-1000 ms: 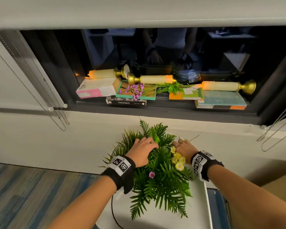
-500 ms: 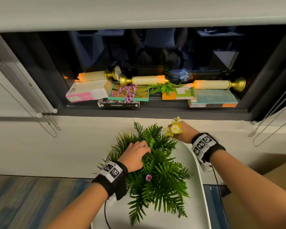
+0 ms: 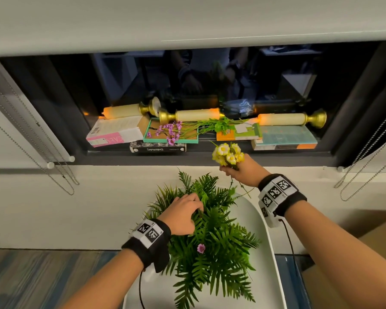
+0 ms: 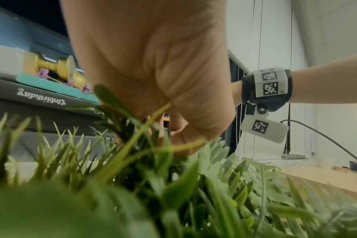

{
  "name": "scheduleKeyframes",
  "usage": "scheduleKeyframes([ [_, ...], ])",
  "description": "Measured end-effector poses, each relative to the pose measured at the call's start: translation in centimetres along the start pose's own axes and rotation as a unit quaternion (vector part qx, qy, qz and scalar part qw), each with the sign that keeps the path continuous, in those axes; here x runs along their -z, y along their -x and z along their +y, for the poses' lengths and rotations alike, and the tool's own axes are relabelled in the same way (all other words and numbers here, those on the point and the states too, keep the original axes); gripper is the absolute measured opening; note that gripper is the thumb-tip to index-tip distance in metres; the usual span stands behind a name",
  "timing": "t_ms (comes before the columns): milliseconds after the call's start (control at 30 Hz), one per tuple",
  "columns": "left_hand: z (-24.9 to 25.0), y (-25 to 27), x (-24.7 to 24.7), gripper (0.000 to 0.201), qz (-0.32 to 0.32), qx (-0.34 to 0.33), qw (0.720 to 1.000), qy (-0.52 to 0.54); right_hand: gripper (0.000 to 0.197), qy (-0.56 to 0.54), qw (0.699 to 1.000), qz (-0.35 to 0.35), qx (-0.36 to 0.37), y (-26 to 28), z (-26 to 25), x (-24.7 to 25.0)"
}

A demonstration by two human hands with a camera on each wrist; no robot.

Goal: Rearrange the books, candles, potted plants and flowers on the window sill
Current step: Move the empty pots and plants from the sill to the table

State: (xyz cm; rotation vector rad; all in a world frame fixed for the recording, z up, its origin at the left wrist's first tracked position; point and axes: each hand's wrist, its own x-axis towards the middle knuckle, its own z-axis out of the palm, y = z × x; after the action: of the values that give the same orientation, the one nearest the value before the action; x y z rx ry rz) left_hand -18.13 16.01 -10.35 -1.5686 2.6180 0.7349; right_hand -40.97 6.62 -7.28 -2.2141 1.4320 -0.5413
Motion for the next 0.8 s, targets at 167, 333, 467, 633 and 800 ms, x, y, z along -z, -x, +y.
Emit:
scheduleKeyframes([
  [167, 0.0, -0.3, 0.3, 0.043, -0.009, -0.001, 1.0, -0.003, 0.024, 0.043, 0.99, -0.086, -0.105, 0.6, 1.8, -2.1],
  [333, -0.4, -0.4, 0.3, 0.042, -0.014, 0.004, 1.0, 0.005, 0.023, 0.021, 0.98, -0.065, -0.19, 1.4, 4.2, -3.8],
  [467, -0.7, -0.6, 0.3, 0.038, -0.015, 0.004, 1.0, 0.011, 0.022, 0.055, 0.974, -0.097, -0.197, 1.9, 4.9, -5.9],
  [633, -1.1, -0.8, 0.3, 0.03, -0.013, 0.016, 1.0, 0.017, 0.028, 0.099, 0.957, -0.151, -0.229, 1.7, 4.4, -7.8],
  [800, -1.7, -0.7, 0.1, 0.028, -0.011, 0.022, 0.999, 0.027, 0.034, 0.174, 0.945, -0.192, -0.2, 2.0, 4.9, -8.3],
])
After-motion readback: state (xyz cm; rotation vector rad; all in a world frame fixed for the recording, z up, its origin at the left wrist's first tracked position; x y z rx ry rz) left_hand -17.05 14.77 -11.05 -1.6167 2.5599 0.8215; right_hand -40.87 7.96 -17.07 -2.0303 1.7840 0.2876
